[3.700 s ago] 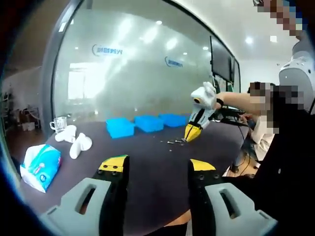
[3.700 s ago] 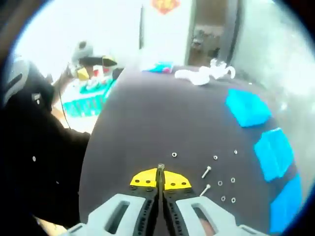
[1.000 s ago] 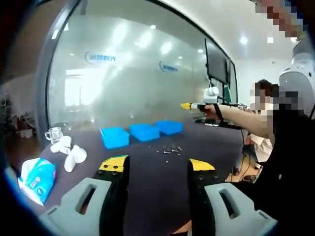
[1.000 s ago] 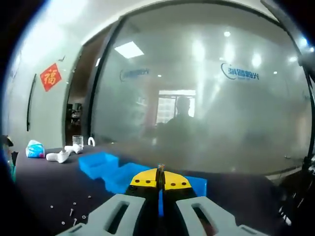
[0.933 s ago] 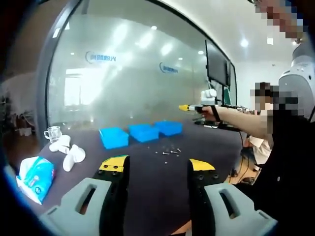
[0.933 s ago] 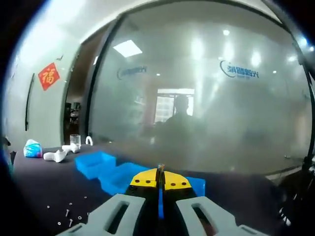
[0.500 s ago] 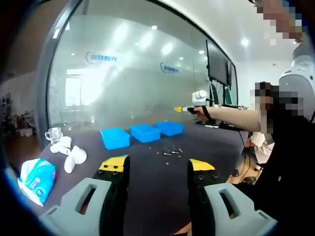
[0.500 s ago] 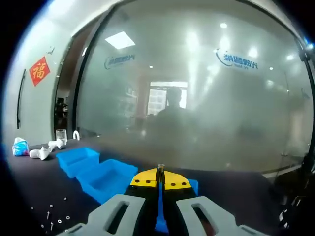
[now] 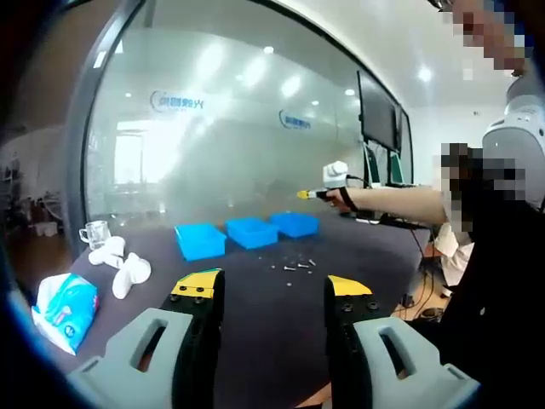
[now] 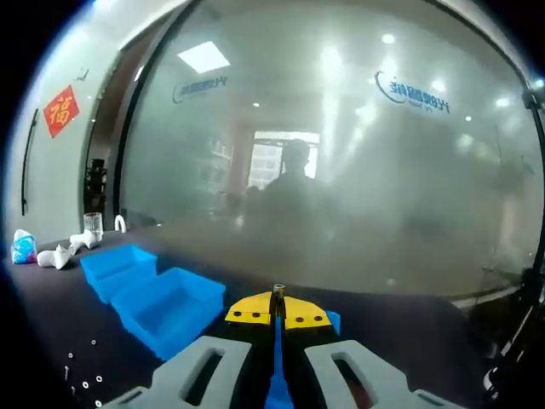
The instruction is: Sort the screws, nuts, and washers into the corresponding bins
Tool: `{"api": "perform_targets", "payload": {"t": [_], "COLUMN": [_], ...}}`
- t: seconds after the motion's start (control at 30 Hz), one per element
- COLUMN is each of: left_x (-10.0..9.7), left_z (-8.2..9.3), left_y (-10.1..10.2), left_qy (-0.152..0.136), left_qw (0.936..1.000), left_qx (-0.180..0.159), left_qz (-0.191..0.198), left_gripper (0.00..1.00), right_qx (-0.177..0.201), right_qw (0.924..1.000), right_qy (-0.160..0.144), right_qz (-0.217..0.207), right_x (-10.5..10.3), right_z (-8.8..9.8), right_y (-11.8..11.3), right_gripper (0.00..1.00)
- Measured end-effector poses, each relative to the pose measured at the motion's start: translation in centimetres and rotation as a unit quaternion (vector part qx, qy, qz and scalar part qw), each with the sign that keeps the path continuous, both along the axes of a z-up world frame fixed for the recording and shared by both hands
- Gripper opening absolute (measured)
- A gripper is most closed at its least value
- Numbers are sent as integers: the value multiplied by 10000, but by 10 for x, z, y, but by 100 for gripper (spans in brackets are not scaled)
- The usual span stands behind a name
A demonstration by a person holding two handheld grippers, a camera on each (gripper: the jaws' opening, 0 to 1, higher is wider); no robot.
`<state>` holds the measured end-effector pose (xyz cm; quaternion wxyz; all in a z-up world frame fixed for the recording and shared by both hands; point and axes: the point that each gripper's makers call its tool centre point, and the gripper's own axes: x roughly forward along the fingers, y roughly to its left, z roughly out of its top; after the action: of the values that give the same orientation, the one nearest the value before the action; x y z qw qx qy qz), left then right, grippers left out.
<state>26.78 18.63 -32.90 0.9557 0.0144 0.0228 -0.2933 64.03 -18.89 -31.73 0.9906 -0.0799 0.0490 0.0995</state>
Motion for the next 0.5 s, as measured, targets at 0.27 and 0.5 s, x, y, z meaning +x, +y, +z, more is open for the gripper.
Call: {"api": "perform_targets", "payload": {"t": [0.27,0.5], "left_x": [-1,-1], "left_z": [5,5], "left_y": [3,4], "left_qy": [-59,-59], "left_qw": [10000,10000], "left_qx": [-34,-31], "left_qz": [57,73], "left_gripper": [46,46], "right_qx": [7,54], "right_qw": [10000,10000], "right_qy": [6,5], "right_qz": [83,60], "right_x": [6,15], "right_z": [-5,-7], "right_y": [4,-3], "right_gripper": [0,0]}}
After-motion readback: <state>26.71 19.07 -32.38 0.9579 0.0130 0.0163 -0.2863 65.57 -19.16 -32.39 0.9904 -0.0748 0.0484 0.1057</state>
